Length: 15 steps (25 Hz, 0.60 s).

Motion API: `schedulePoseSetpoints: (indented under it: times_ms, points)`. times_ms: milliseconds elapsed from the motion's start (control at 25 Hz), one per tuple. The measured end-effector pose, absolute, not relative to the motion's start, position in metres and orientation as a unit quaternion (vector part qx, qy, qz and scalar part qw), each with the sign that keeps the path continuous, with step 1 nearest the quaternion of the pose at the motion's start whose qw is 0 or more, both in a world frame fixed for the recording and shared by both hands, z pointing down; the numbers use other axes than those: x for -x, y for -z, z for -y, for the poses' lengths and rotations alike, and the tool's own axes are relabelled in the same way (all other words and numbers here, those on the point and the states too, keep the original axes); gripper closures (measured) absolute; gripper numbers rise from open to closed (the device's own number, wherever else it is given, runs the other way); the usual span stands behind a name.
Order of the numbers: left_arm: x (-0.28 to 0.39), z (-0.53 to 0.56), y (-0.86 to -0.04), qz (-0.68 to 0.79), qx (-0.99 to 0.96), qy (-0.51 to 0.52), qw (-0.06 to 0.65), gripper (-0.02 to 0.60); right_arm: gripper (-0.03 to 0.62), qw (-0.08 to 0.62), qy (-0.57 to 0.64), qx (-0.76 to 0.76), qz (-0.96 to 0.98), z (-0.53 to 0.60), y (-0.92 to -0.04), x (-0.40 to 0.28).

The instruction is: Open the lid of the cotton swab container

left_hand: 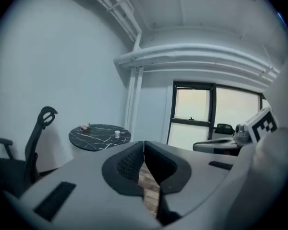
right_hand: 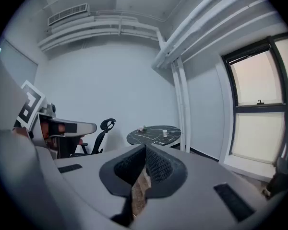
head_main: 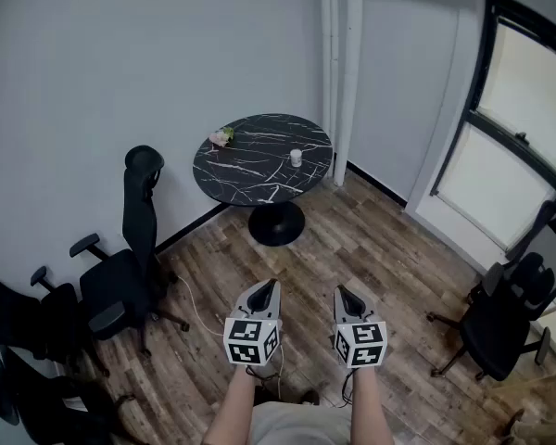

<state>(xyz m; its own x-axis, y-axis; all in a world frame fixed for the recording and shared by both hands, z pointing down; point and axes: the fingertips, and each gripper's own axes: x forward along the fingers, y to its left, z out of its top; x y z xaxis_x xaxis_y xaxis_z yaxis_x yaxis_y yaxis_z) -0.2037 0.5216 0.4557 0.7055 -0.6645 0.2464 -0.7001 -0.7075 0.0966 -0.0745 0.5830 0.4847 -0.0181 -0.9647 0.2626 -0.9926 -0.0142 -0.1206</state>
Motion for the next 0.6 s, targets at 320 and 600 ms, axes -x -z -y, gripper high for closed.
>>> schedulePoseSetpoints:
  times_ms: [320,600]
  points:
    - [0.186,-0.517,-0.464,0.373,-0.918,-0.096,0.091,0.558,0.560,0.058,-0.126,-0.714,0.686,-0.589,-0.487,0.057]
    - [0.182,-0.508,-0.472,0.382,-0.913,-0.106,0.097,0.560,0.559,0.003,-0.151,-0.728,0.669,-0.588,-0.491,0.025]
